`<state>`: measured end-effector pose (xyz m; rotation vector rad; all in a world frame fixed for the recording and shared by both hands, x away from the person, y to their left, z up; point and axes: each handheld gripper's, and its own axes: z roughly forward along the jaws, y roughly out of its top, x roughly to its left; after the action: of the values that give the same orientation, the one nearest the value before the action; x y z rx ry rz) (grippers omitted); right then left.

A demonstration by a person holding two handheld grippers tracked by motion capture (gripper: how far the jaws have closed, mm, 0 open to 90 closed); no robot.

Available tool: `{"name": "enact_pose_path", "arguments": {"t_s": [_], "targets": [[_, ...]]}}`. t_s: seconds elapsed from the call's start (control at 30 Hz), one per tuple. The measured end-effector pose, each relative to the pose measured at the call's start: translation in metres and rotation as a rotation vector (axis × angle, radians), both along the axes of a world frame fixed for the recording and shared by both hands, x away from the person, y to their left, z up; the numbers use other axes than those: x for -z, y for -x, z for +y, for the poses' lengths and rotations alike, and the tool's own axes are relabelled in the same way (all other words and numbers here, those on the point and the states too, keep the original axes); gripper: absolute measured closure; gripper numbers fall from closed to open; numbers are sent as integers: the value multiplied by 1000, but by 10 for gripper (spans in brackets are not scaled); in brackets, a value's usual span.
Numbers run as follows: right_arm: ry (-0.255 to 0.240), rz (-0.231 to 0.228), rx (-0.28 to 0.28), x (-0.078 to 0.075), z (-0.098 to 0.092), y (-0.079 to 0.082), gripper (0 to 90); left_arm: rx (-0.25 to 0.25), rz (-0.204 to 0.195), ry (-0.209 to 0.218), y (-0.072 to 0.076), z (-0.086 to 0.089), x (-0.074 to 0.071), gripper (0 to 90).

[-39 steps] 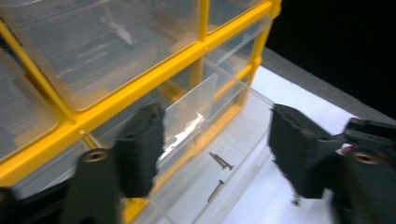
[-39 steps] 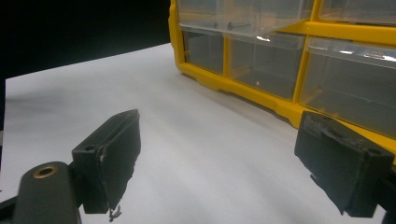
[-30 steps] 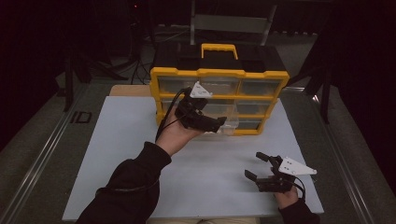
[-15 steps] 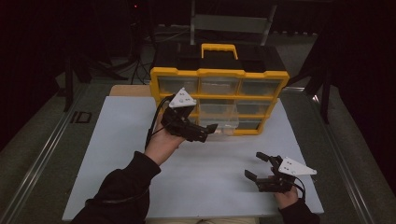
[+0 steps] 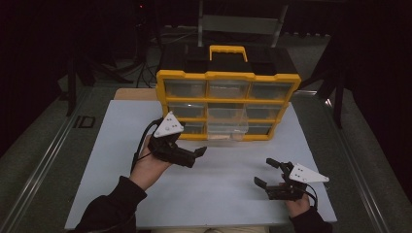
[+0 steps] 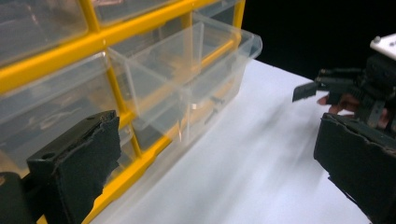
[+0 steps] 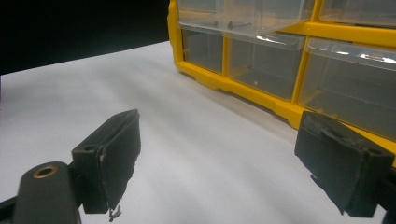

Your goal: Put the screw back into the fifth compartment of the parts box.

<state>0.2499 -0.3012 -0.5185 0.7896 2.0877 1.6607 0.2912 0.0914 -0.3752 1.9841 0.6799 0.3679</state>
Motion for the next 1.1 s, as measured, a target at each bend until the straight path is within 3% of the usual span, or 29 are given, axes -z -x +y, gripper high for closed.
{"name": "enact_pose_path", "arguments": {"t_s": [0.27,0.47,0.8,0.93,1.1], "targets": [[1,0,2,0,0,0,143,-11,-5,-18,14,21,27,14],[5,4,0,1,1,0,143,-15,13,22,23,37,45,14],[5,6,1,1,1,0,143,-34,44,45,33,56,73,14],[5,4,1,1,1,0,143,-48,25,42,38,66,83,14],[6,7,0,1,2,0,143,-62,38,47,44,77,98,14]]}}
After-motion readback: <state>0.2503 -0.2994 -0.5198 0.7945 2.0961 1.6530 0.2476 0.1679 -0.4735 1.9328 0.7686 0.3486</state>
